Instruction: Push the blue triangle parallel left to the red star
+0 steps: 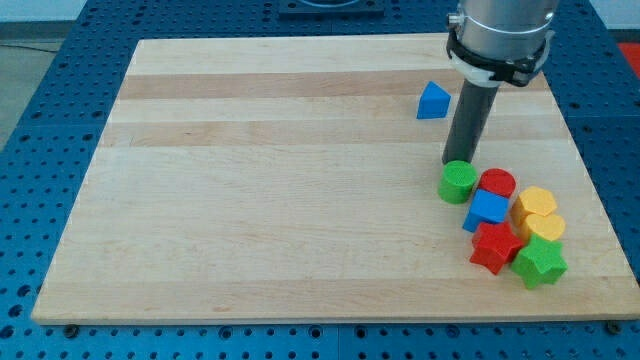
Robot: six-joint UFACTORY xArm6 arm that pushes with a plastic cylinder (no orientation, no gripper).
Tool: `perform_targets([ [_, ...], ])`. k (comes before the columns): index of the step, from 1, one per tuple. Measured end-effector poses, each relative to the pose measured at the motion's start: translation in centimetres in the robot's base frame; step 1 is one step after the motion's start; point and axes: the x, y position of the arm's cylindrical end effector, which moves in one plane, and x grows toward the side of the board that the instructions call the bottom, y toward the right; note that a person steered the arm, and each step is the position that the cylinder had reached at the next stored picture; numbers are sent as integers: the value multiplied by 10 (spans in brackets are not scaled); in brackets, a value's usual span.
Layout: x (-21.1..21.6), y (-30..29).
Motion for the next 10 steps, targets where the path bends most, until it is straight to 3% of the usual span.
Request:
perform_targets([
  [2, 0, 0],
  [3, -35, 53],
  [4, -83, 69],
  [5, -112, 35],
  [6, -112, -21],
  [10, -75, -119],
])
